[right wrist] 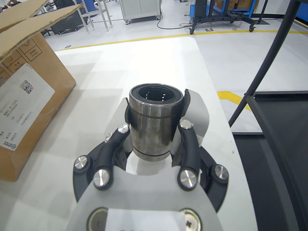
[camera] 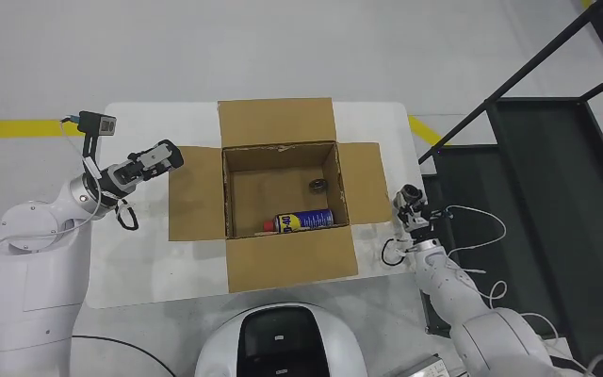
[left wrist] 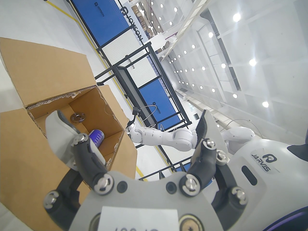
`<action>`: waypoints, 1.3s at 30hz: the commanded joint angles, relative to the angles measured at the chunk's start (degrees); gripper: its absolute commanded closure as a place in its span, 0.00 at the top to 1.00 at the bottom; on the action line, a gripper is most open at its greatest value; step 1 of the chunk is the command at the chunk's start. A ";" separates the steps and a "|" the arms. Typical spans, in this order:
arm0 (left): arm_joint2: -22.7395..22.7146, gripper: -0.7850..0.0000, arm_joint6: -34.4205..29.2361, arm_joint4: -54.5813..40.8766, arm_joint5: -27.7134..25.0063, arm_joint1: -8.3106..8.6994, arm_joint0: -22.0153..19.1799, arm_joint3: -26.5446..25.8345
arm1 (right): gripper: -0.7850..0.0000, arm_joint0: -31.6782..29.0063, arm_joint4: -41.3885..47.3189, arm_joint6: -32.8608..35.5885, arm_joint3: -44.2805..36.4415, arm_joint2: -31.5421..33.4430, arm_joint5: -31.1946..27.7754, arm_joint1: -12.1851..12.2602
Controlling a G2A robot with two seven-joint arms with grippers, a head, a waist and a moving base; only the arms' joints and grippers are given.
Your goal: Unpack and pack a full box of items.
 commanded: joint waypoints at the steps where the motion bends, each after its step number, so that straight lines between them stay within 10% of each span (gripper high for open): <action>1: 0.00 1.00 0.00 0.00 0.00 0.00 0.00 0.00 | 0.43 -0.03 -0.22 0.14 0.19 -0.19 0.11 -0.06; 2: 0.00 1.00 0.00 0.00 0.00 0.00 0.00 0.00 | 0.83 -0.05 -0.36 0.16 0.28 -0.29 0.17 -0.07; 3: 0.00 1.00 0.00 0.00 0.00 0.00 0.00 0.00 | 1.00 -0.08 -0.54 0.35 0.41 -0.41 0.19 -0.07; 19: 0.00 1.00 0.00 0.00 0.00 0.00 0.00 0.00 | 1.00 -1.27 -0.07 -1.60 0.03 -0.63 -1.66 0.21; 39: 0.00 1.00 0.00 0.00 0.00 0.00 0.00 0.00 | 1.00 -5.12 -10.06 -10.74 -18.11 1.92 -6.32 7.27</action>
